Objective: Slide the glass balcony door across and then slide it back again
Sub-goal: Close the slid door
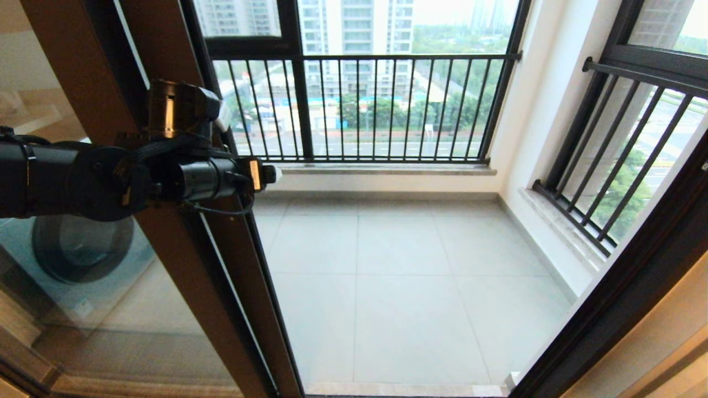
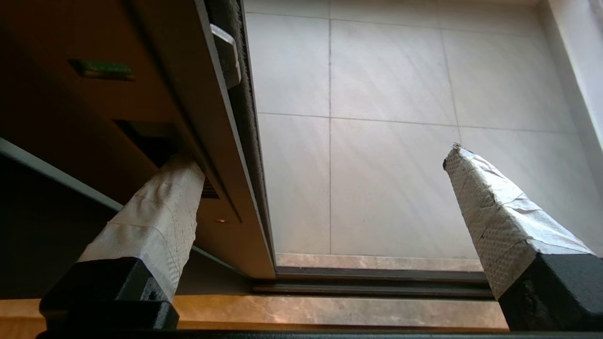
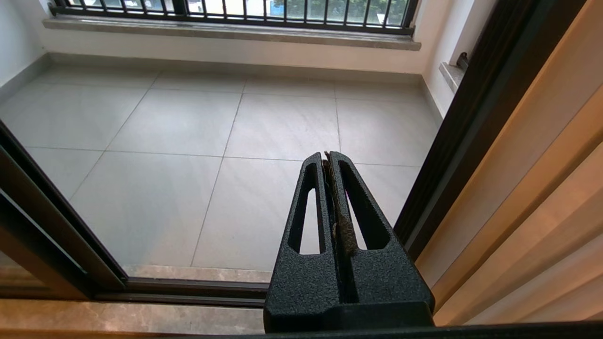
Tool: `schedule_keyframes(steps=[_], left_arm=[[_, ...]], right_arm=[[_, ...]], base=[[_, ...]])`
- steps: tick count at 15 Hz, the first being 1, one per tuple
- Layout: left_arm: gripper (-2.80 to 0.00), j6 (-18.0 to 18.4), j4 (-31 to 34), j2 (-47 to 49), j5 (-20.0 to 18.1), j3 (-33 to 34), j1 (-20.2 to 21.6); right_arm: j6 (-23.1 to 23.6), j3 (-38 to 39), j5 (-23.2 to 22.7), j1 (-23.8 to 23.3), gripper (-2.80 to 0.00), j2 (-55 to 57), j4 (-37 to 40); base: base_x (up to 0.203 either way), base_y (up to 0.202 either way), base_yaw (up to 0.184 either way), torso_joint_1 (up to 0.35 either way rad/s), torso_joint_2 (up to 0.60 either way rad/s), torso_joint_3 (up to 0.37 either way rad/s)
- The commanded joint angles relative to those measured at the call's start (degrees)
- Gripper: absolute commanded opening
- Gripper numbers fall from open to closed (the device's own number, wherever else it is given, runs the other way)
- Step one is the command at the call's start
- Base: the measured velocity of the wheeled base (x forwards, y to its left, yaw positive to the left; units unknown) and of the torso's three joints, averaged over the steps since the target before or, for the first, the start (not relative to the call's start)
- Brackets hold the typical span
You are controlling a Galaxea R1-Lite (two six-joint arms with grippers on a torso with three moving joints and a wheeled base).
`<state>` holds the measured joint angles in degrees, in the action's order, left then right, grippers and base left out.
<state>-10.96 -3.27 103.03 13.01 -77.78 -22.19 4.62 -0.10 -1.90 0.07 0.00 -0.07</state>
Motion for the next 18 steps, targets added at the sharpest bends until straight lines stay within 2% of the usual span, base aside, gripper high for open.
schedule_keyframes(steps=[1, 6, 18], left_arm=[[0.0, -0.1, 0.1, 0.0, 0.0, 0.4, 0.0], [0.0, 0.0, 0.1, 0.1, 0.0, 0.5, -0.4], [0.0, 0.0, 0.0, -0.6, -0.1, 0.6, -5.1]], right_arm=[[0.0, 0.0, 0.0, 0.0, -2.8, 0.1, 0.0], [0.0, 0.0, 0.0, 0.0, -2.8, 0.1, 0.0], [0.0, 0.0, 0.0, 0.0, -2.8, 0.1, 0.0]], base=[[0.0, 0.0, 0.0, 0.0, 0.0, 0.0], [0.0, 0.0, 0.0, 0.0, 0.0, 0.0], [0.0, 0.0, 0.0, 0.0, 0.0, 0.0]])
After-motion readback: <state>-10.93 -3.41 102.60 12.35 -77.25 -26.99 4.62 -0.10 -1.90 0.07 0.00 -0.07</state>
